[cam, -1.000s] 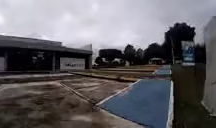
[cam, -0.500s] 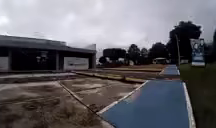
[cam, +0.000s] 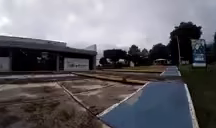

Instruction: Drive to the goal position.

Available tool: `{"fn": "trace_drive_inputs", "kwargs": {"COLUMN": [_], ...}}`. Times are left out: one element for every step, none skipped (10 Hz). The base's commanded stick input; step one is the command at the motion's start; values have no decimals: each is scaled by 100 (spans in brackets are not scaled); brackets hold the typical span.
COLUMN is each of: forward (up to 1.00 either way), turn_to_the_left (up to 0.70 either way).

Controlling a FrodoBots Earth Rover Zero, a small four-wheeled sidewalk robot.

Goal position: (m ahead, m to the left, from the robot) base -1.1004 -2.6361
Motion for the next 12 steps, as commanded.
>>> {"fn": "trace_drive_inputs", "kwargs": {"forward": [0, 0, 0, 0, 0, 0, 0, 0, 0, 0, 0, 0], "turn_to_the_left": [-70, -70, -70, -70, -70, -70, -33, 0, 0, 0, 0, 0]}}
